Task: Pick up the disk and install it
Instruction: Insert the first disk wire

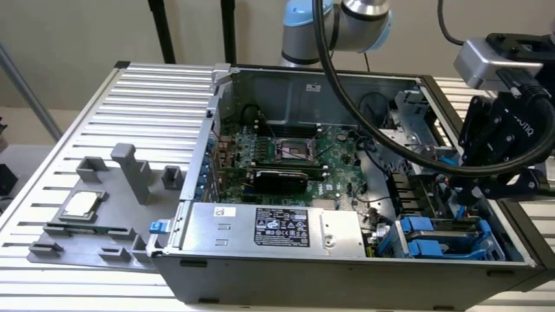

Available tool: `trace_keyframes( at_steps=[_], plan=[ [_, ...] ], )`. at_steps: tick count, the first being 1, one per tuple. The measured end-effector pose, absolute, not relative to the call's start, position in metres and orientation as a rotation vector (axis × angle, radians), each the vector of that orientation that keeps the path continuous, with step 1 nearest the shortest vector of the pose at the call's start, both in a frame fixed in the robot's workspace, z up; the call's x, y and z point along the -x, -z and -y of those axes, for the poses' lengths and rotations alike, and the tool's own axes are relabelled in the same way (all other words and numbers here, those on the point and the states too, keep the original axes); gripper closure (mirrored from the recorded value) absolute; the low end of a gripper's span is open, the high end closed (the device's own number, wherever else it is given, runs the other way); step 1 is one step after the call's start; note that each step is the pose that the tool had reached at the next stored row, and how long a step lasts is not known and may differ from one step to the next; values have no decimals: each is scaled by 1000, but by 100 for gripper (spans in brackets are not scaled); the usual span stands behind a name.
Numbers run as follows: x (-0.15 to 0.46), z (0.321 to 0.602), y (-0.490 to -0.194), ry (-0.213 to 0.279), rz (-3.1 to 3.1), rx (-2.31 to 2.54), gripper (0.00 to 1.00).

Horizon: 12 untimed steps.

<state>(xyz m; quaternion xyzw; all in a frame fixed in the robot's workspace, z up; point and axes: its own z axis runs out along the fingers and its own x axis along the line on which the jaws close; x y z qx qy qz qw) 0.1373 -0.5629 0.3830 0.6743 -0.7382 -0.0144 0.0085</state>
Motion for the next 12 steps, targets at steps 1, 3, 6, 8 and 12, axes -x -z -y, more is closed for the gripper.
trace_keyframes(
  at_steps=[1,3,6,8,12],
  plan=[
    [-138,562,-382,41,2305,-2106,0],
    [-139,562,-380,31,2301,-2102,0],
    [-140,560,-377,13,2294,-2094,0],
    [-140,558,-376,4,2290,-2090,0],
    [-142,553,-375,-18,2281,-2082,0]
  ],
)
